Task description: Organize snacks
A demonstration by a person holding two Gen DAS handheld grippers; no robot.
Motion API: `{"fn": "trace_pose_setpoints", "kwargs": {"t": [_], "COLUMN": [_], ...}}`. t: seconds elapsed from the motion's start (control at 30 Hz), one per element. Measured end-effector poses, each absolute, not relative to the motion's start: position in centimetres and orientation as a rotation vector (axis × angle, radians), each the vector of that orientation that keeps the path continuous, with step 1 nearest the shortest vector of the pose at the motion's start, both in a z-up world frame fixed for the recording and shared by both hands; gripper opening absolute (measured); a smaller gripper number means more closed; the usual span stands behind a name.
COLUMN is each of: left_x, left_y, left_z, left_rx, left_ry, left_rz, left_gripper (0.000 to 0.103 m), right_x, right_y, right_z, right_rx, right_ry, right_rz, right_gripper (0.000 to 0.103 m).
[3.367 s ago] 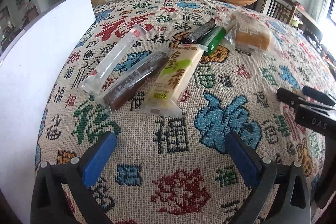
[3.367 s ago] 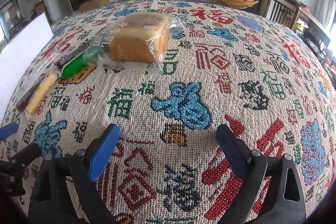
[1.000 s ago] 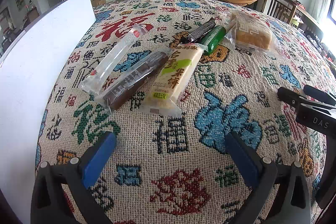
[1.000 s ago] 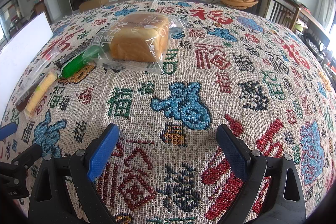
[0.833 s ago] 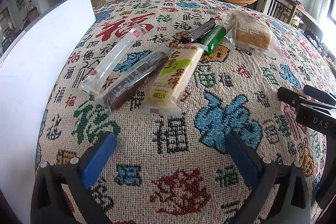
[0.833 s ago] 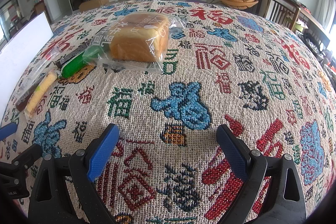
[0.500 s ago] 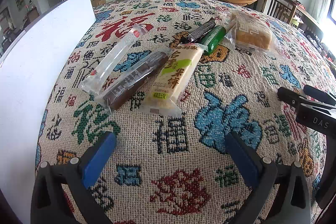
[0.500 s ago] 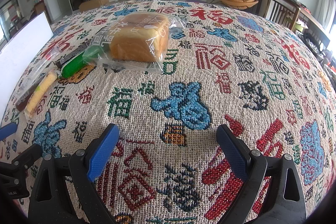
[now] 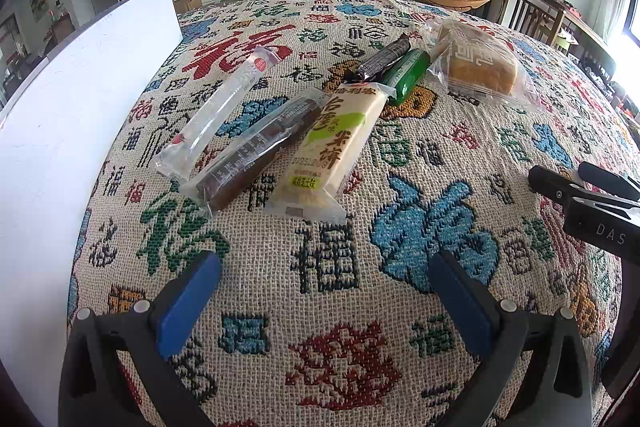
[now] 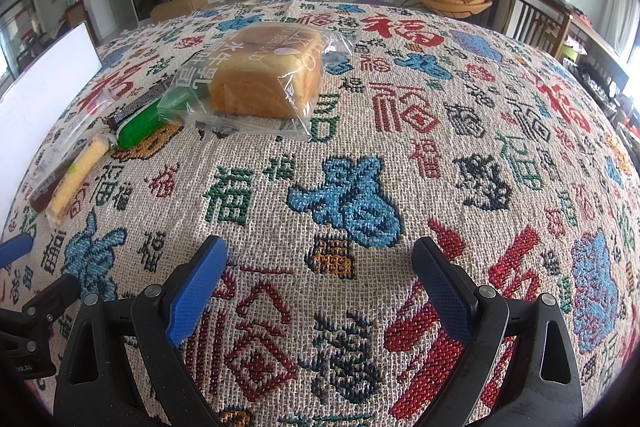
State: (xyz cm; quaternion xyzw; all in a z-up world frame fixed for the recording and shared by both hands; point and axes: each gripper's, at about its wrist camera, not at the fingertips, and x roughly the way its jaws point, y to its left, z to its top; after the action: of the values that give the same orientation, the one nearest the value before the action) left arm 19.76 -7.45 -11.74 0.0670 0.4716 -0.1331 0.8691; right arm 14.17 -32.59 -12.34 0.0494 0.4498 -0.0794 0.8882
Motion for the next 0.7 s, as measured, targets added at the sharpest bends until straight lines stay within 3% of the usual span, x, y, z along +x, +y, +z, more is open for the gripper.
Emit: {"fn": "trace_pose_setpoints", "kwargs": {"t": [0.7], "left_x": [19.75], "left_y": [-7.46], "left_z": [-11.77], "left_rx": [0.140], "left_ry": [0.986], "left_rz": [-0.279], "left_gripper": [0.103], "right_x": [14.20], "right_y": [-32.55], "right_z": [-12.39], "right_rx": [0.102], "right_ry": [0.935], "right_rz": [-0.165], "right_gripper": [0.096]}}
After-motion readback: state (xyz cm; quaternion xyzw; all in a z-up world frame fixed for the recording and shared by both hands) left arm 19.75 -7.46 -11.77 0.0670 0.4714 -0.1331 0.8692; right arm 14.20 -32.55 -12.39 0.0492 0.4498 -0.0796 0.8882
